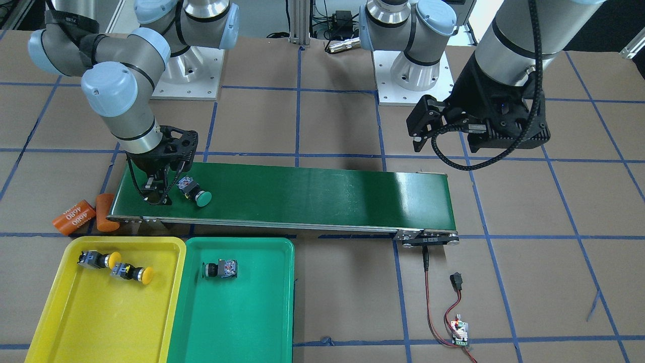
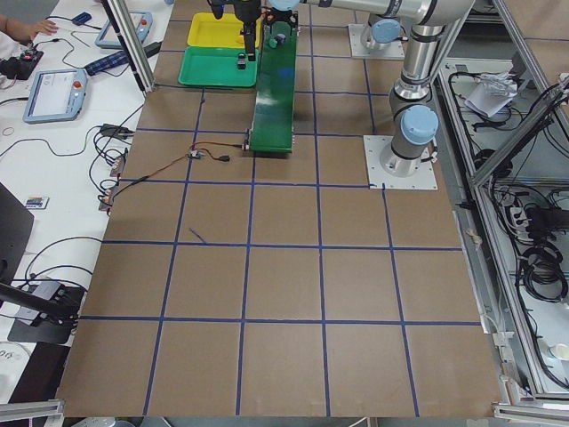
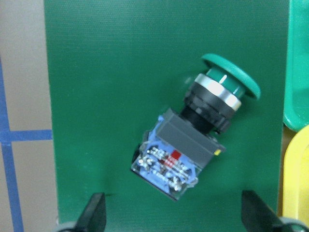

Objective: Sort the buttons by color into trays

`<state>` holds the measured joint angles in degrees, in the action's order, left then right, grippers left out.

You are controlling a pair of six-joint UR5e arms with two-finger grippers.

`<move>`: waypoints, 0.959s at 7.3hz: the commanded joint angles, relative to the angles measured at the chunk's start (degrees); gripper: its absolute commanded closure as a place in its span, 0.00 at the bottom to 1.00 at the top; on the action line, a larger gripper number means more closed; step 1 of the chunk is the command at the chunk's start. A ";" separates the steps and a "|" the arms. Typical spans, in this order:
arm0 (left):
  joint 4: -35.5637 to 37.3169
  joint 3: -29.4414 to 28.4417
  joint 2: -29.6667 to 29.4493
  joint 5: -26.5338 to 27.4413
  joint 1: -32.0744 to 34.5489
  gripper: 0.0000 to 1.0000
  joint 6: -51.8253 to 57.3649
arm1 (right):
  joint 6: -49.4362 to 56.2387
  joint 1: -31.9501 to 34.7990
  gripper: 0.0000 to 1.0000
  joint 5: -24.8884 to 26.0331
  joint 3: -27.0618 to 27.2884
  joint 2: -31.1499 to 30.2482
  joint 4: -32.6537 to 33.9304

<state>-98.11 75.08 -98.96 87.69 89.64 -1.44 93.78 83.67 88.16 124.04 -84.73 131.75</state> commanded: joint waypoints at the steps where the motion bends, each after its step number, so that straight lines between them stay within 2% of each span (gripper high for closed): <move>1: 0.11 0.06 -0.79 -0.06 0.10 0.00 -0.23 | 0.00 0.00 0.00 0.00 -0.03 0.00 0.00; 7: 0.64 0.06 -0.44 -0.06 0.10 0.00 -0.06 | 0.26 0.00 0.00 0.00 -0.03 0.35 0.00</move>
<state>-97.51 75.11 -99.41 87.58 89.74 -1.59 93.93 83.70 88.15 124.01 -84.60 131.75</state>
